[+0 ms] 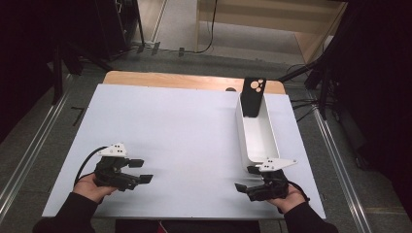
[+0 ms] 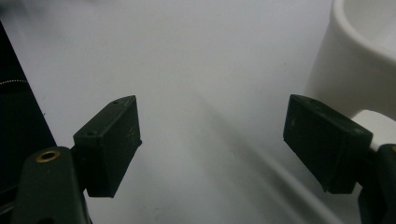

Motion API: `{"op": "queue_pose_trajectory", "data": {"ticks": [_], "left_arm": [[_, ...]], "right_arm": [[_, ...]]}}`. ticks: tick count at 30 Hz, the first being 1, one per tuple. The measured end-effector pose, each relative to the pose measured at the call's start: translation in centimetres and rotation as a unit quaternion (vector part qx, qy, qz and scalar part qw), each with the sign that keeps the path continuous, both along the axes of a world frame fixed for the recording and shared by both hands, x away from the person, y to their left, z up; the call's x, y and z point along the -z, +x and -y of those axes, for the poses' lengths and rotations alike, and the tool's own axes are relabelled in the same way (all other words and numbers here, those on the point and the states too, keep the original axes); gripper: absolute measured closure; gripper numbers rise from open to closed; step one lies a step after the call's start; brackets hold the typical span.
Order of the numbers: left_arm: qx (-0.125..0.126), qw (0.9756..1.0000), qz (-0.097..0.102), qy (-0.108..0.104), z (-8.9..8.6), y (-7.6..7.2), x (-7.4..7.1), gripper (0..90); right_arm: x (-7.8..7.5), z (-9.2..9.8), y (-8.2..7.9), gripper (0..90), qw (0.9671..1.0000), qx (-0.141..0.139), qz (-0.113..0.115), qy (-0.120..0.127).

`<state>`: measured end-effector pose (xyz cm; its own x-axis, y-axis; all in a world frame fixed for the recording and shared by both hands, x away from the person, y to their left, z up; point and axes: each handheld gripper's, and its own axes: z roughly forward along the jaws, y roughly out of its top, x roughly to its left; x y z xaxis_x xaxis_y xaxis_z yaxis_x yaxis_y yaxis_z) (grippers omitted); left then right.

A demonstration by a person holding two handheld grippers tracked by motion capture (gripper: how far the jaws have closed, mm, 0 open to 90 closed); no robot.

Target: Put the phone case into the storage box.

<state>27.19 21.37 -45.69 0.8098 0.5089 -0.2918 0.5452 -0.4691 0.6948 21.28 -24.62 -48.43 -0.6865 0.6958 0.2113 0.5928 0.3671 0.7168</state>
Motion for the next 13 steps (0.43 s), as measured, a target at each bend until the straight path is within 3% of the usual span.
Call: {"op": "queue_pose_trajectory", "data": {"ticks": [13], "left_arm": [[-0.002, 1.0000, 0.001, -0.001, -0.29, -0.13, -0.14, 27.6]], "right_arm": [[0.07, 0.05, 0.01, 17.4, 1.0000, 0.000, 0.001, -0.004]]}}
